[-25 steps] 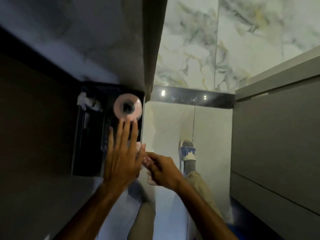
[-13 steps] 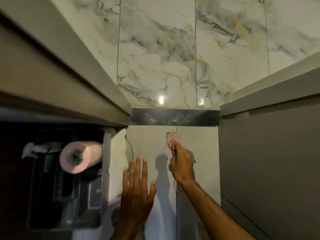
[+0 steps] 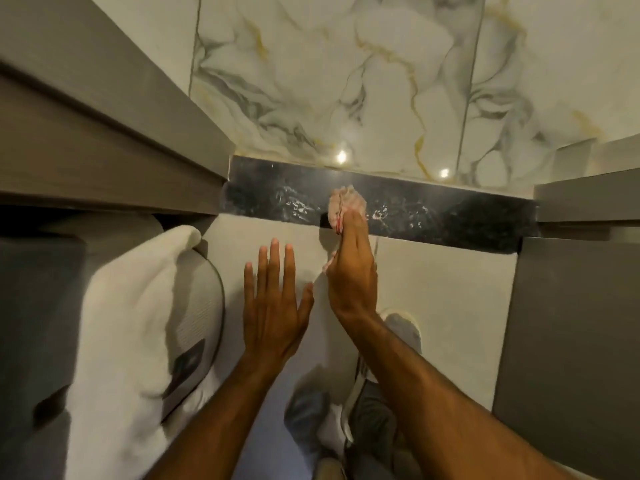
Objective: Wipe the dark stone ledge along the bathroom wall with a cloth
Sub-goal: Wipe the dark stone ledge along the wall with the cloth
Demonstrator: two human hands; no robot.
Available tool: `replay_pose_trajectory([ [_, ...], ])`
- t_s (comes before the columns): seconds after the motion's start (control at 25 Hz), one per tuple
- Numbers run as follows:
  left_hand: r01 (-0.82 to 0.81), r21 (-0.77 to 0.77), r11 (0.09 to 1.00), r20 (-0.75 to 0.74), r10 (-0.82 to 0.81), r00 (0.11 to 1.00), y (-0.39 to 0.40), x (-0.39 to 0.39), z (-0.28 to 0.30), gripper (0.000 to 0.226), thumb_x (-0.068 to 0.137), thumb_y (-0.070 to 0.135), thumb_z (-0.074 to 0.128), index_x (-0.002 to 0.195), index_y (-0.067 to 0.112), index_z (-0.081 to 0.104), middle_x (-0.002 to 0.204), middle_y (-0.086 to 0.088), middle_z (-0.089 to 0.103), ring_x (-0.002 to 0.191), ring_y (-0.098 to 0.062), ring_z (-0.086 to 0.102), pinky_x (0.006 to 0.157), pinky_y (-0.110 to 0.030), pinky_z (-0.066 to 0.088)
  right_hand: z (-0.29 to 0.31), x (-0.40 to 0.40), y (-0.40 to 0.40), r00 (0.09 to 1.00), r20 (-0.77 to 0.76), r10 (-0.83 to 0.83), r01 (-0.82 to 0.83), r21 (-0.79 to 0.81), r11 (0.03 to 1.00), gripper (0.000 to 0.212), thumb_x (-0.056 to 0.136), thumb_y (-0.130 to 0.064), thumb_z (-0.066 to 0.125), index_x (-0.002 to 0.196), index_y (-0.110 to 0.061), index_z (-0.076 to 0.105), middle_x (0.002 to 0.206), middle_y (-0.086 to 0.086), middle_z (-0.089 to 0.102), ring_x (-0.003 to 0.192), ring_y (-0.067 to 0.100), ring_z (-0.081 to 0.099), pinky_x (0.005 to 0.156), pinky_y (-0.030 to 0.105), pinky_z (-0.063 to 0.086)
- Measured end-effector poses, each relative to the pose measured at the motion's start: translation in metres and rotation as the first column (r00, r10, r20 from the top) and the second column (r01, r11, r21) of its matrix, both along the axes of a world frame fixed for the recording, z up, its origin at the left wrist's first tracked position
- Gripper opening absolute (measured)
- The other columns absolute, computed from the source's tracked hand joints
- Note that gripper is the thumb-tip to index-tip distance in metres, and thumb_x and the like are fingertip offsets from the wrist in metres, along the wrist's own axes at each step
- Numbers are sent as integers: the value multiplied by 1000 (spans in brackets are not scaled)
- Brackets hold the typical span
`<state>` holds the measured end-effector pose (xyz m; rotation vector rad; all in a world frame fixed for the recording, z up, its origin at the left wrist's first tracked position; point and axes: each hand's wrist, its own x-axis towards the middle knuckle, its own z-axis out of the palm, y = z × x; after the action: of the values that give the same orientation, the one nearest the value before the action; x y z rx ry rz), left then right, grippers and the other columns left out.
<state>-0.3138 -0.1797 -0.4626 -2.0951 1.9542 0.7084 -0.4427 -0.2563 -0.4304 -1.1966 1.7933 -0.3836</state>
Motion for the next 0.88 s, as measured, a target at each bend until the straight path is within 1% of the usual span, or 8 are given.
replay_pose_trajectory([
  [0.12,-10,-74,997,21,12,1000,0,3,-73,82,112,62,21,175,11,14,184,-19,6,171,-37,6,139,-60,15,-62,9,-7,988,-100,120,-131,-116,985,64,111,4,48,170,-2,24,180,13,24,168,24,24,136,31,22],
  [0.24,36,-177,983,54,-27,998,5,12,-119,77,112,55,28,170,5,29,178,-27,22,166,-44,24,131,-67,34,-109,16,-14,970,-144,196,-218,-159,963,57,116,-14,46,170,-7,28,180,10,24,167,21,19,137,46,29],
  [0.32,68,-268,961,81,-48,996,11,19,-141,70,114,49,31,168,4,36,176,-26,31,163,-44,32,127,-69,39,-135,18,-18,933,-239,268,-322,-223,920,55,117,-28,40,169,-12,31,180,8,25,168,18,13,139,46,24],
  [0.48,52,-394,918,47,-36,998,15,25,-160,62,116,36,29,170,6,33,178,-18,31,169,-36,25,134,-62,26,-169,38,-43,815,-517,261,-459,-303,835,60,116,-38,35,169,-10,33,178,13,29,168,25,23,139,45,19],
  [0.56,46,-394,918,61,-24,998,19,22,-158,61,116,32,28,167,1,35,176,-21,33,166,-39,32,131,-64,31,-173,60,-60,773,-569,280,-520,-315,794,60,116,-36,40,168,-8,34,176,16,33,166,29,28,137,48,24],
  [0.72,-75,-391,917,93,121,988,14,19,-154,62,115,29,28,164,-7,37,172,-29,37,159,-45,40,127,-66,36,-179,37,-50,656,-571,493,-741,-365,563,62,110,-27,52,168,-12,36,177,10,34,167,27,27,135,50,32],
  [0.8,-84,-391,917,82,126,989,15,19,-150,63,110,28,36,163,-8,39,172,-29,35,159,-46,38,127,-65,36,-175,14,-34,663,-591,460,-714,-315,625,67,110,-24,56,170,-14,29,179,9,25,168,26,21,136,50,29],
  [0.88,-78,-398,914,47,105,993,15,20,-153,64,111,28,35,166,-5,35,174,-27,33,162,-44,35,129,-65,35,-173,25,-41,720,-625,302,-564,-273,780,68,113,-26,49,172,-11,17,181,12,13,169,27,12,139,46,16],
])
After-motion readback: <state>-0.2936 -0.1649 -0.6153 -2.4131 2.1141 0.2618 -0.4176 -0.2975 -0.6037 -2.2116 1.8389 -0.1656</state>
